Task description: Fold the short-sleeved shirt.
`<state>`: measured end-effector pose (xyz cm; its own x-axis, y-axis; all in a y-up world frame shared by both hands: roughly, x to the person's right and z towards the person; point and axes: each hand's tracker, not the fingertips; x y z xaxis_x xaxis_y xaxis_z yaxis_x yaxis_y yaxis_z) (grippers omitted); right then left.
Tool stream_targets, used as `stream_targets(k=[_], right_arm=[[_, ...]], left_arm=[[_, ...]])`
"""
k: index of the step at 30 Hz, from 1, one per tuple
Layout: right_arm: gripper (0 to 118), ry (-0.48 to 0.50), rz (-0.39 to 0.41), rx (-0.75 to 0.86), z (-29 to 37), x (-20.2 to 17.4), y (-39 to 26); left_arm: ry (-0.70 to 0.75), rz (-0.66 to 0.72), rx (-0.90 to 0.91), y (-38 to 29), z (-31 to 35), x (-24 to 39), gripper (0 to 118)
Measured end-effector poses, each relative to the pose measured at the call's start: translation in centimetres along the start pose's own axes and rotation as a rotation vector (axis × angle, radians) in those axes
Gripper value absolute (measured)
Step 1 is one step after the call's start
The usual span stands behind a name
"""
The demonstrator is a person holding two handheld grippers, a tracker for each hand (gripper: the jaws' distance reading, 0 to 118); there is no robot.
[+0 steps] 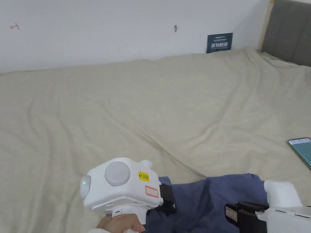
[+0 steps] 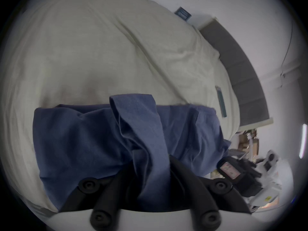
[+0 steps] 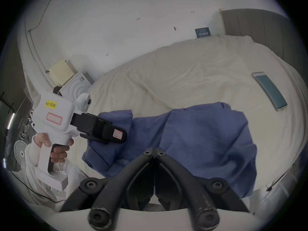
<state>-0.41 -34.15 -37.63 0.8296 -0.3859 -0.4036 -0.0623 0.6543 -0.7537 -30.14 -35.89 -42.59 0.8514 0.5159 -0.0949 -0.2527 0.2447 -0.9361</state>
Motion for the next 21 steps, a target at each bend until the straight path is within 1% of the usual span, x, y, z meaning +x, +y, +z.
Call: stream_targets(k=[1,2,3,4,5,6,7,8,10,12,16,19,20,21], right_arm=[[0,-0.006,0.002,-0.001,0.1,0.1,0.0],[0,-0.005,0.001,-0.003,0.0,0.3,0.0],[0,0.001,-0.001,-0.006,-0.1,0.5,-0.1],[0,0.002,-0.008,-0.007,-0.3,0.7,-0.2],[0,-0.001,-0.015,-0.010,-0.5,0.9,-0.3],[0,-0.003,-0.017,-0.011,-0.6,1.0,-0.4],[0,-0.006,-0.023,-0.011,-0.7,1.1,-0.5],[0,-0.008,-0.032,-0.011,-0.7,1.2,-0.6],[0,-0.008,-0.042,-0.009,-0.6,1.3,-0.7],[0,-0.014,-0.041,-0.005,-0.2,1.4,-0.6],[0,-0.028,-0.036,0.007,0.5,1.4,-0.4],[0,-0.043,-0.035,0.016,0.6,1.1,-0.3],[0,-0.048,-0.035,0.021,0.7,1.1,-0.3],[0,-0.048,-0.034,0.022,0.6,1.3,-0.3]], left_arm=[[0.033,-0.029,0.003,-0.1,-0.1,0.5,21],[0.031,-0.061,0.006,-0.1,-0.3,0.8,73],[-0.034,-0.043,0.015,-0.3,0.2,0.9,109],[-0.114,-0.024,0.010,-0.2,0.1,1.1,118],[-0.203,0.032,-0.029,-0.3,0.1,1.3,116],[-0.262,0.074,-0.048,-0.8,0.5,0.9,116],[-0.380,0.110,-0.021,-0.2,0.9,1.1,116],[-0.481,0.144,-0.046,-0.1,1.0,1.2,116],[-0.539,0.139,-0.077,0.2,1.4,1.6,116],[-0.471,0.059,-0.043,0.4,2.8,2.5,116],[-0.314,-0.069,0.059,-0.1,6.1,2.1,116],[-0.114,-0.145,0.101,-0.6,7.6,1.1,115],[-0.047,-0.169,0.118,-0.8,7.8,0.6,112],[-0.001,-0.189,0.119,-1.0,7.7,0.0,105]])
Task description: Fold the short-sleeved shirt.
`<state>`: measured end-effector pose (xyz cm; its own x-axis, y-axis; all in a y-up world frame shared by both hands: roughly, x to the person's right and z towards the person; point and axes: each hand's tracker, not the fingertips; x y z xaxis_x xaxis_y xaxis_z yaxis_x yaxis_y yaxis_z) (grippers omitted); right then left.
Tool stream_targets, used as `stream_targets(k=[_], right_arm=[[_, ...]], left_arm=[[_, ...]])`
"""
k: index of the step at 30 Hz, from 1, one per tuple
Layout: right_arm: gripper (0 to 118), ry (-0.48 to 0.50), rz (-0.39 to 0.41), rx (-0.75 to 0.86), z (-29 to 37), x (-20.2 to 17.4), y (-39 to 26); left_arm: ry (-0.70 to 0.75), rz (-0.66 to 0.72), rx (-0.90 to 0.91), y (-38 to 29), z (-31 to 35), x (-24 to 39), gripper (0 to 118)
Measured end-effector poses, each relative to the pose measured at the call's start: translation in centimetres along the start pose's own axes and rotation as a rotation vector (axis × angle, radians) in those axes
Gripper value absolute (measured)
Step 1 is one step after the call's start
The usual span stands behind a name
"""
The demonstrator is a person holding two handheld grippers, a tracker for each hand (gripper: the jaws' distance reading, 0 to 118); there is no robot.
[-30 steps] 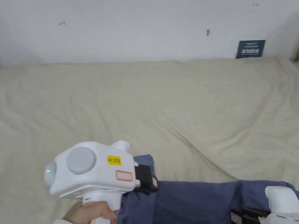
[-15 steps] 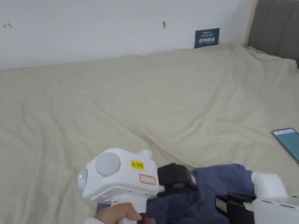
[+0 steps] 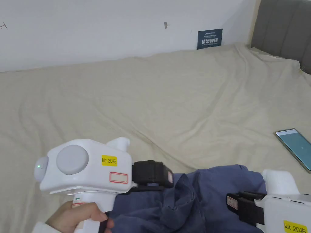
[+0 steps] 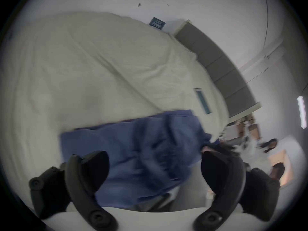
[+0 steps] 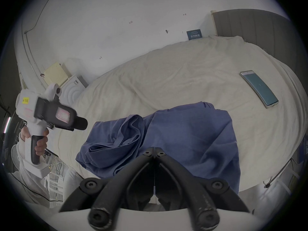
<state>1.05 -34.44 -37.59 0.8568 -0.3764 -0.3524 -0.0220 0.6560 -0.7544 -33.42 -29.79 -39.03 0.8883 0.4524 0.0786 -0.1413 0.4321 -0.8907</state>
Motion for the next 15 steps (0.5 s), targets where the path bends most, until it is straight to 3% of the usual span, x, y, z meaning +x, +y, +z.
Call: stream_targets(k=[1,3,5,10,13,15], right_arm=[[0,0.000,0.001,0.002,0.0,0.0,0.0],[0,-0.004,-0.005,0.010,0.1,-0.2,-0.2],[0,-0.003,0.000,0.006,0.1,-0.2,-0.4],[0,-0.014,0.021,0.005,0.5,-0.6,-0.8],[0,-0.019,0.022,0.009,0.7,-0.4,-0.9],[0,-0.018,0.016,0.007,0.7,-0.2,-0.8]], left_arm=[[0.025,0.005,0.001,-0.3,-0.1,-0.8,91],[0.037,0.060,-0.024,-0.7,-0.6,-2.5,42],[-0.033,0.137,-0.031,-1.4,-1.5,-4.3,6],[0.103,0.062,-0.094,-2.2,-4.1,-4.6,1],[-0.023,0.121,-0.103,-2.6,-5.1,-4.2,1],[-0.010,0.116,-0.097,-2.8,-5.6,-3.2,1]])
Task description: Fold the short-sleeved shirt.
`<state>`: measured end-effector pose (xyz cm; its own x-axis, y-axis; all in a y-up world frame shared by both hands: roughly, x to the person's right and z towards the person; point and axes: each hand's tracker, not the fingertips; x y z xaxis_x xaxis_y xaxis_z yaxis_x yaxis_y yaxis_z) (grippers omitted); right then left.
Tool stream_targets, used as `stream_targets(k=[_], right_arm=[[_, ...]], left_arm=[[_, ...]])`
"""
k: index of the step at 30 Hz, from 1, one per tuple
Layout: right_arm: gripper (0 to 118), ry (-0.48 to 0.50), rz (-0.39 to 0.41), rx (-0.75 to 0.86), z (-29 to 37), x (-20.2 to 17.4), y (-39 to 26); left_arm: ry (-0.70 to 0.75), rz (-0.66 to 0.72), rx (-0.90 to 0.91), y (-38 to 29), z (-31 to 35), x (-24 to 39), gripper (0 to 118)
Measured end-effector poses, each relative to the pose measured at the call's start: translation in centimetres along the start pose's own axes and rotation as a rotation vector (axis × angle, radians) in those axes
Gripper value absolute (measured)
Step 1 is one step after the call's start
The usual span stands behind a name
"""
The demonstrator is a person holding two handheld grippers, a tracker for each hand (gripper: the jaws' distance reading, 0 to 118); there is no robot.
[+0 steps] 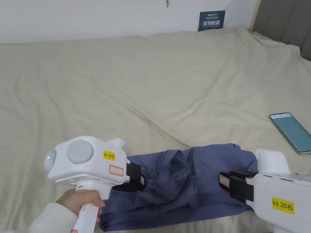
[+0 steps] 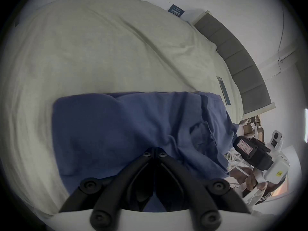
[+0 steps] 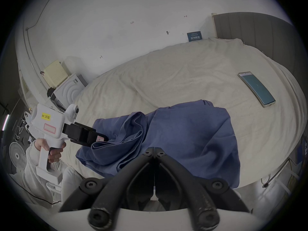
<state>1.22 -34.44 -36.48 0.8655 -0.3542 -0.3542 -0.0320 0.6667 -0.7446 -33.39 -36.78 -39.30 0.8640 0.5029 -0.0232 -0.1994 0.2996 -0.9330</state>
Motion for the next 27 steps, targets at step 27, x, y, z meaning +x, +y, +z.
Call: stream_targets(k=[27], right_arm=[[0,-0.039,0.015,0.014,1.4,-1.6,0.9]], left_arm=[[-0.141,0.094,0.157,-1.3,7.5,-2.6,4]])
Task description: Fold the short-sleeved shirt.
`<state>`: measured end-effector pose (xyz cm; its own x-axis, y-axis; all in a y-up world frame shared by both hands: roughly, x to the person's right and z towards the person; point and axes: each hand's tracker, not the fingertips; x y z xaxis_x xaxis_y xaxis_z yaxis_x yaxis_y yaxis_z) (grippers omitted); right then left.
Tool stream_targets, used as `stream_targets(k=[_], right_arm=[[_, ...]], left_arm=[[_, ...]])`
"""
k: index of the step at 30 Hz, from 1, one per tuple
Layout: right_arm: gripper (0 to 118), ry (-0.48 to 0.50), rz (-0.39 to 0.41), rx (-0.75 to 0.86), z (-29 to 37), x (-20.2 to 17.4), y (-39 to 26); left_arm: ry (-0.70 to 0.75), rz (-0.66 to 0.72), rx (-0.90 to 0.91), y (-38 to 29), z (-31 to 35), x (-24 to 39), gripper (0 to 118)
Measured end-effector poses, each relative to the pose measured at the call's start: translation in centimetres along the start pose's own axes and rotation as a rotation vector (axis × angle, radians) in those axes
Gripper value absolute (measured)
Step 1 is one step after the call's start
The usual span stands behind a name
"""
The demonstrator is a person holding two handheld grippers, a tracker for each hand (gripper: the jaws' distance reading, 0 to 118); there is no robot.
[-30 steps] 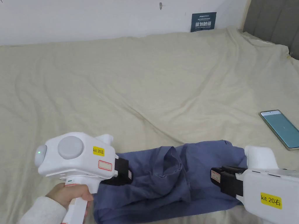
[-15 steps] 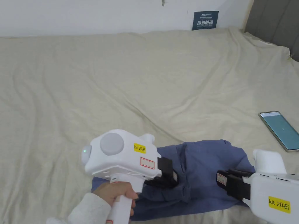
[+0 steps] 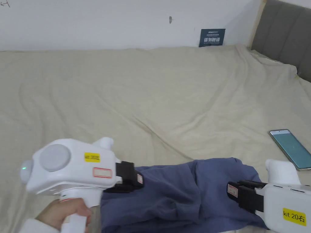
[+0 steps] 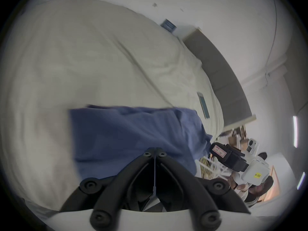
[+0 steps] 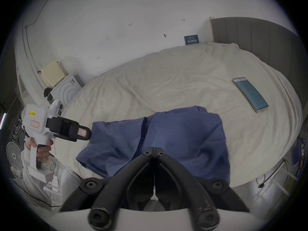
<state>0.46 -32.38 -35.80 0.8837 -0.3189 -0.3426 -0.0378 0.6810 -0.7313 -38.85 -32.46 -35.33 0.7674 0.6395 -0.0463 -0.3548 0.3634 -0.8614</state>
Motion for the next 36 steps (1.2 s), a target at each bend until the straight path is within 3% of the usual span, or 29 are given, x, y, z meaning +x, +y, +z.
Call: stream_targets(k=[1,2,3,4,6,10,14,28,29,30,32,34,36], right_arm=[[0,0.007,0.001,-0.002,-0.2,-0.3,0.1],[0,0.014,0.001,-0.004,-0.4,-0.5,0.1],[0,0.015,0.003,-0.007,-0.6,-0.9,0.2],[0,0.015,0.004,-0.010,-0.8,-1.3,0.2],[0,0.028,0.005,-0.011,-1.2,-2.0,0.2],[0,0.061,-0.006,-0.020,-2.0,-3.2,0.1],[0,0.055,0.032,-0.045,-2.6,-4.1,0.1],[0,0.029,-0.025,-0.066,-2.8,-1.6,0.3],[0,0.030,-0.023,-0.068,-2.9,-1.5,0.3],[0,0.028,-0.019,-0.072,-2.9,-1.6,0.3],[0,0.022,-0.012,-0.077,-3.0,-1.6,0.3],[0,0.022,-0.012,-0.078,-3.1,-1.7,0.2],[0,0.031,-0.013,-0.077,-3.1,-1.8,0.2]], left_arm=[[0.001,0.007,0.020,-0.1,1.2,-1.2,20],[0.012,0.029,0.037,-0.3,2.2,-2.5,51],[0.015,0.045,0.047,-0.5,3.0,-3.5,51],[0.024,0.059,0.032,-0.7,3.6,-4.4,65],[0.070,0.092,-0.004,-1.3,3.7,-6.0,118],[-0.055,0.213,0.051,-1.6,4.5,-8.9,118],[-0.162,0.294,-0.027,-1.4,1.9,-10.2,118],[-0.248,0.253,-0.107,-0.1,-4.1,-8.2,116],[-0.239,0.232,-0.114,0.0,-4.1,-7.9,109],[-0.223,0.200,-0.120,0.2,-4.0,-7.6,91],[-0.124,0.144,-0.083,0.2,-3.4,-7.2,10],[-0.004,0.139,-0.092,0.1,-4.3,-7.9,10],[-0.149,0.235,-0.098,-0.3,-4.0,-9.3,10]])
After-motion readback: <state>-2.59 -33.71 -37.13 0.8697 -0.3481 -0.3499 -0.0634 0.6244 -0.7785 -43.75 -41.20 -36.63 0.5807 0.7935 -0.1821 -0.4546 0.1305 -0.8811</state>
